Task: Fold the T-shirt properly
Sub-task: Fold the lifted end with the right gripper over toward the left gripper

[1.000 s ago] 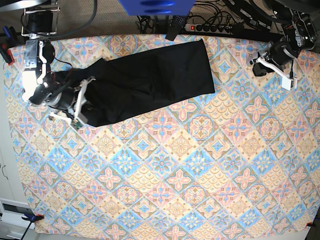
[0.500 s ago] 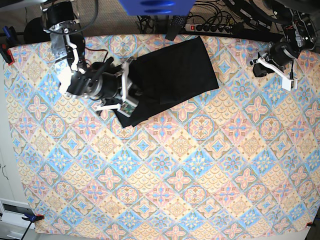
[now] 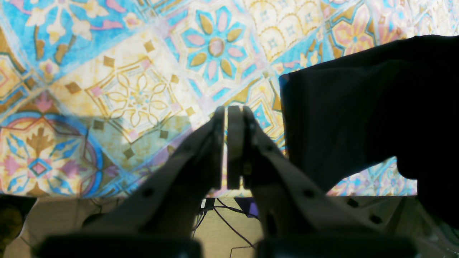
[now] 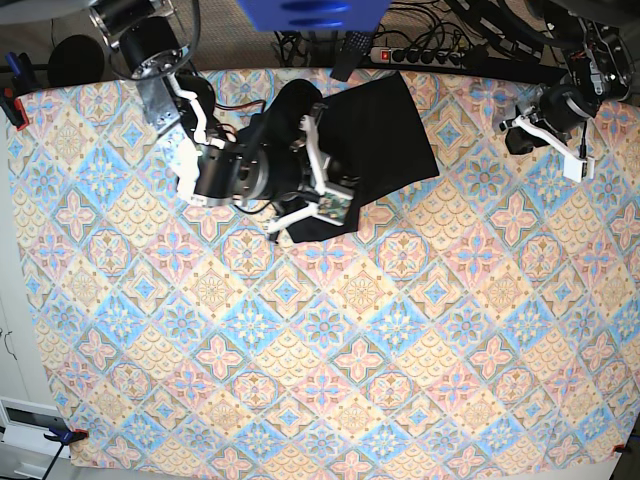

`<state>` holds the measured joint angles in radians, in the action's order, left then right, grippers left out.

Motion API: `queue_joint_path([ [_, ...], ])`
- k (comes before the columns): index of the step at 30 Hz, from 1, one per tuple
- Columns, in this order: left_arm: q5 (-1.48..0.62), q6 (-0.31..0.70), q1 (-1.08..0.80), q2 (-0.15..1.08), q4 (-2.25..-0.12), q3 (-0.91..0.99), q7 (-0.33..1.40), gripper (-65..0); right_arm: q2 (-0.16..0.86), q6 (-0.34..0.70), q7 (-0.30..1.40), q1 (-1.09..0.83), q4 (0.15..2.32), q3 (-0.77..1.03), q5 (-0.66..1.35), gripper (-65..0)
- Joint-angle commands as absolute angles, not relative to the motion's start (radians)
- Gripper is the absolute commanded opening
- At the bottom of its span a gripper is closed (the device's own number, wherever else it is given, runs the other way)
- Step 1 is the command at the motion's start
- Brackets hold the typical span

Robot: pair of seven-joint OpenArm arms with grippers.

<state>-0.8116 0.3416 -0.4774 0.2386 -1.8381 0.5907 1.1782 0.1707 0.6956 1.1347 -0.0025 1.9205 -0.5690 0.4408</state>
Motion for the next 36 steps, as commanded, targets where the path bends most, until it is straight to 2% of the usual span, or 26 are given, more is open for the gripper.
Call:
queue_joint_path([
  [1, -0.825, 0.346, -0.478, 0.24, -1.851, 0.595, 1.165, -64.3, 0.143, 0.698, 1.095, 0.03, 1.933, -0.584, 0.467, -64.3],
  [4, -0.825, 0.346, -0.478, 0.239, -1.851, 0.595, 1.165, -64.3, 0.094, 0.698, 1.098, 0.081, 1.893, -0.639, 0.45, -64.3],
  [9, -0.825, 0.346, -0.478, 0.239, -1.851, 0.595, 1.165, -64.3, 0.088, 0.698, 1.095, 0.102, 1.865, -0.768, 0.318, -63.9],
  [18, -0.825, 0.346, -0.478, 0.239, -1.853, 0.595, 1.165, -64.3, 0.088, 0.698, 1.084, 0.163, 1.687, -1.018, 0.189, -48.9],
  [25, -0.825, 0.346, -0.478, 0.239, -1.853, 0.595, 1.165, -64.3, 0.088, 0.698, 1.061, 0.191, 1.689, -1.05, 0.186, -39.6],
  [36, -0.823, 0.346, -0.478, 0.239, -1.853, 0.593, 1.165, -64.3, 0.087, 0.698, 1.006, 0.208, 1.773, -0.9, 0.186, -39.1],
])
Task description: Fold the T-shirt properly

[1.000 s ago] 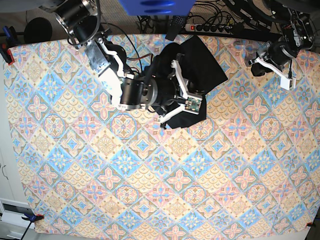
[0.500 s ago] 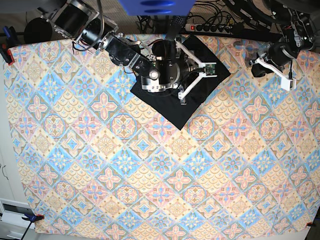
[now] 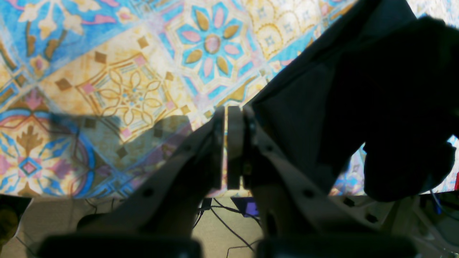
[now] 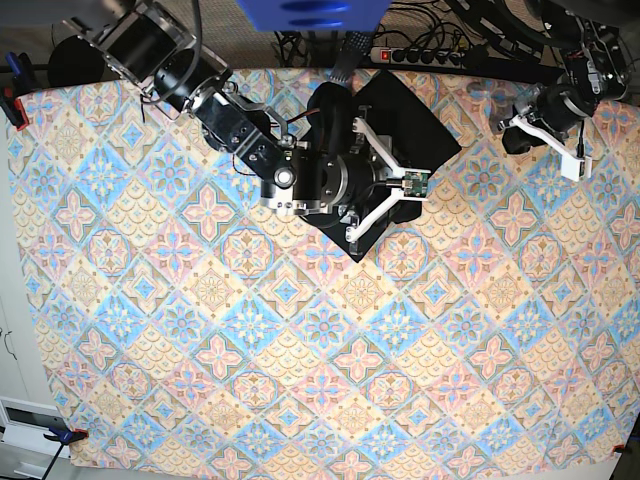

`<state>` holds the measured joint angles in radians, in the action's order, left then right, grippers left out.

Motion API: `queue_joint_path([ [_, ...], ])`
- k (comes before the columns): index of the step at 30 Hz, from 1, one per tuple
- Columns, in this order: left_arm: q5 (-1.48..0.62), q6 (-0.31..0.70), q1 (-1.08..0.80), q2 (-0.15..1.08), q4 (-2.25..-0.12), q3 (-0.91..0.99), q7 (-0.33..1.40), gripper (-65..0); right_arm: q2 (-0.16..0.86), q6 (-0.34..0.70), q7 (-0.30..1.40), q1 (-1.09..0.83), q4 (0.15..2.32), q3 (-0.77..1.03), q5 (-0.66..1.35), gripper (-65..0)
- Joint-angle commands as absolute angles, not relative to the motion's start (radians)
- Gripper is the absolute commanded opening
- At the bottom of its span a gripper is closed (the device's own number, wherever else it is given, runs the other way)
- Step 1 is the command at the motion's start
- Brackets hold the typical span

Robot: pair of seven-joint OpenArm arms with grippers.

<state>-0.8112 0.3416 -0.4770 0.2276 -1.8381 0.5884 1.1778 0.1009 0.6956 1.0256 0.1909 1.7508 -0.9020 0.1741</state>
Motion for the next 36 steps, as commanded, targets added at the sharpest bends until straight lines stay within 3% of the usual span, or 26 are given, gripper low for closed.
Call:
queue_joint_path([
  [1, -0.823, 0.346, -0.478, 0.239, -1.853, 0.593, 1.165, -64.3, 0.085, 0.698, 1.004, 0.209, 1.773, -0.898, 0.186, -39.2],
  [8, -0.823, 0.346, -0.478, 0.239, -1.851, 0.591, 1.165, -64.3, 0.087, 0.698, 0.978, 0.202, 1.778, -0.881, 0.185, -39.5],
  [15, -0.823, 0.346, -0.478, 0.237, -1.851, 0.591, 1.165, -64.3, 0.101, 0.698, 0.935, 0.2, 1.844, -0.631, 0.186, -40.6],
  [23, -0.823, 0.346, -0.478, 0.237, -1.851, 0.591, 1.165, -64.3, 0.122, 0.698, 0.901, 0.2, 1.709, -0.568, 0.186, -57.3],
  [32, -0.823, 0.346, -0.478, 0.237, -1.851, 0.591, 1.165, -64.3, 0.12, 0.698, 0.898, 0.208, 1.624, -0.946, 0.186, -57.7],
  [36, -0.823, 0.346, -0.478, 0.237, -1.851, 0.591, 1.165, -64.3, 0.036, 0.698, 0.871, 0.277, 1.581, -1.129, 0.185, -57.6],
])
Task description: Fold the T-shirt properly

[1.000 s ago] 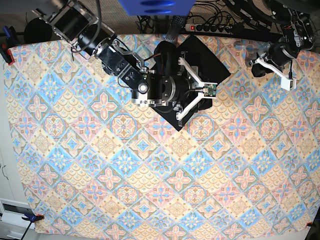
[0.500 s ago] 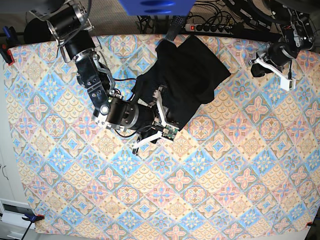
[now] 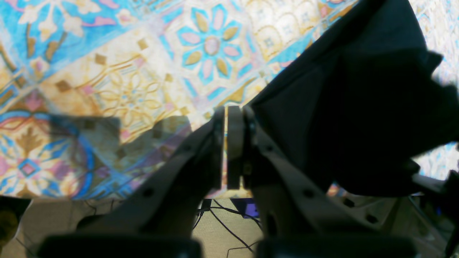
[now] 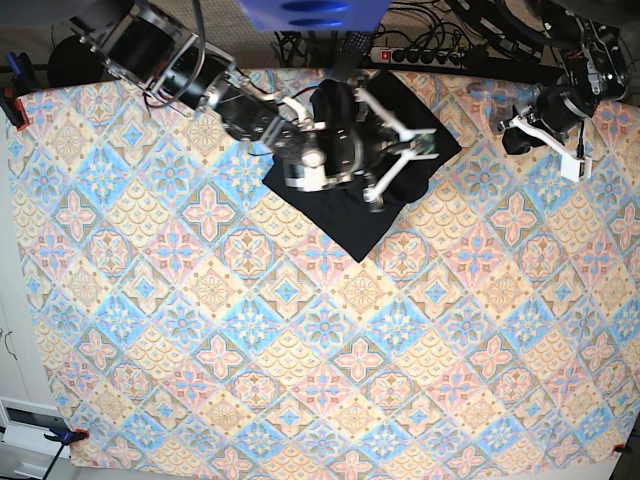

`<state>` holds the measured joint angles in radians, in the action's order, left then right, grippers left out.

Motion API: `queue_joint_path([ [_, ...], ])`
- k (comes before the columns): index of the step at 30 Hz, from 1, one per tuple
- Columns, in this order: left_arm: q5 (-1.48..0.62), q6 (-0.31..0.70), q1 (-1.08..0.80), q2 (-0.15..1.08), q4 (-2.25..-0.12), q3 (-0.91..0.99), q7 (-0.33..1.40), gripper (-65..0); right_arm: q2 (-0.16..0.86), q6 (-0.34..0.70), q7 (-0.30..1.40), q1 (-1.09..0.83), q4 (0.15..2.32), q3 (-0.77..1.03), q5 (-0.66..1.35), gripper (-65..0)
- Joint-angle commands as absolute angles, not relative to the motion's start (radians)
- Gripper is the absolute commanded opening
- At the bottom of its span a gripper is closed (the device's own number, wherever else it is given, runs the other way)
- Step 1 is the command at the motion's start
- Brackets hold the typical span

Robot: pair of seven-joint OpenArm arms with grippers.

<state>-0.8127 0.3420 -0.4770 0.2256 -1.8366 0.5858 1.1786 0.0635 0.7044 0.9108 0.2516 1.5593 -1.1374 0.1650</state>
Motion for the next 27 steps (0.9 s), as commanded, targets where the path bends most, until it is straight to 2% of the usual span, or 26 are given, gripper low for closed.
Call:
queue_joint_path([
  [1, -0.823, 0.346, -0.478, 0.237, -1.851, 0.591, 1.165, -64.3, 0.01, 0.698, 0.854, 0.294, 1.558, -1.17, 0.185, -57.5],
  [7, -0.823, 0.346, -0.487, 0.237, -1.856, 0.591, 1.167, -64.3, -0.062, 0.698, 0.766, 0.38, 1.415, -1.26, 0.185, -57.5],
  [13, -0.825, 0.346, -0.487, 0.239, -1.856, 0.591, 1.171, -64.3, -0.058, 0.698, 0.768, 0.381, 1.466, -1.259, 0.186, -57.6],
  [16, -0.828, 0.346, -0.501, 0.239, -1.856, 0.59, 1.173, -64.3, 0.01, 0.698, 0.768, 0.38, 1.552, -1.185, 0.186, -57.7],
  [21, -0.829, 0.348, -0.529, 0.242, -1.877, 0.567, 1.167, -64.3, 0.148, 0.698, 0.769, 0.306, 1.705, -0.947, 0.189, -57.6],
  [27, -0.828, 0.348, -0.567, 0.245, -1.957, 0.564, 1.168, -64.3, 0.269, 0.698, 0.848, 0.211, 1.741, -0.771, 0.188, -57.6],
])
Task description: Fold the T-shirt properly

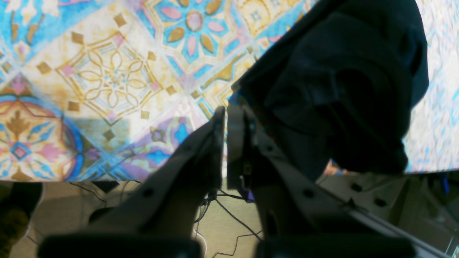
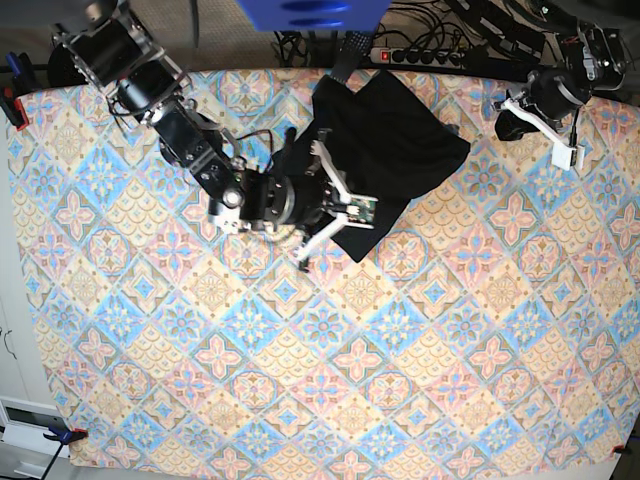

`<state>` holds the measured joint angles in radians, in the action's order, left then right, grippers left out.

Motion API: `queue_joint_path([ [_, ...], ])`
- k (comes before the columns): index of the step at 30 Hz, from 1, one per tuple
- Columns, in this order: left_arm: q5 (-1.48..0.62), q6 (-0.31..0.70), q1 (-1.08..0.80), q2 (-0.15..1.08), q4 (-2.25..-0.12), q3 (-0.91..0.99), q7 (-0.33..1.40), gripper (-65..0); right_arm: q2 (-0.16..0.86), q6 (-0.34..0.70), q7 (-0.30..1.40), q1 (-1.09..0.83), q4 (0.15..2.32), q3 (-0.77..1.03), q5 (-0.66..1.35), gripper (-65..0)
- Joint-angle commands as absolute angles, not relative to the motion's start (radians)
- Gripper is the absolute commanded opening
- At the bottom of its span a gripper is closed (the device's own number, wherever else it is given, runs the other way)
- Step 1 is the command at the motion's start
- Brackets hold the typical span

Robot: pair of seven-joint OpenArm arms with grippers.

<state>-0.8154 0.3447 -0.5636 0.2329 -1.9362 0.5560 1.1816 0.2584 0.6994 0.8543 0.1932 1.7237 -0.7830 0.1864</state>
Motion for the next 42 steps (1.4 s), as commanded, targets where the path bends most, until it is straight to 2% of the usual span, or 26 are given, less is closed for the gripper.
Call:
queue_joint_path([
  [1, -0.828, 0.348, -0.57, 0.245, -1.968, 0.564, 1.173, -64.3, 0.289, 0.698, 0.849, 0.202, 1.742, -0.769, 0.188, -57.7],
  [7, -0.825, 0.348, -0.572, 0.245, -1.985, 0.564, 1.173, -64.3, 0.354, 0.698, 0.858, 0.102, 1.782, -0.774, 0.188, -57.7],
  [14, -0.825, 0.348, -0.567, 0.268, -1.98, 0.564, 1.167, -64.3, 0.355, 0.698, 0.86, 0.01, 1.782, -0.785, 0.186, -57.7],
  [19, -0.823, 0.348, -0.562, 0.268, -1.98, 0.564, 1.167, -64.3, 0.351, 0.698, 0.86, 0.013, 1.761, -0.92, 0.186, -57.6],
  [24, -0.822, 0.348, -0.55, 0.268, -1.979, 0.564, 1.167, -64.3, 0.343, 0.698, 0.858, 0.122, 1.698, -1.035, 0.186, -57.6],
  [35, -0.822, 0.348, -0.538, 0.268, -1.979, 0.564, 1.167, -64.3, 0.107, 0.698, 0.858, 0.262, 1.491, -1.23, 0.188, -57.5],
  [39, -0.822, 0.348, -0.538, 0.268, -1.979, 0.567, 1.167, -64.3, 0.087, 0.698, 0.858, 0.28, 1.481, -1.247, 0.188, -57.5],
  [42, -0.823, 0.348, -0.539, 0.283, -1.979, 0.568, 1.167, -64.3, 0.088, 0.698, 0.858, 0.278, 1.523, -1.191, 0.188, -57.5],
])
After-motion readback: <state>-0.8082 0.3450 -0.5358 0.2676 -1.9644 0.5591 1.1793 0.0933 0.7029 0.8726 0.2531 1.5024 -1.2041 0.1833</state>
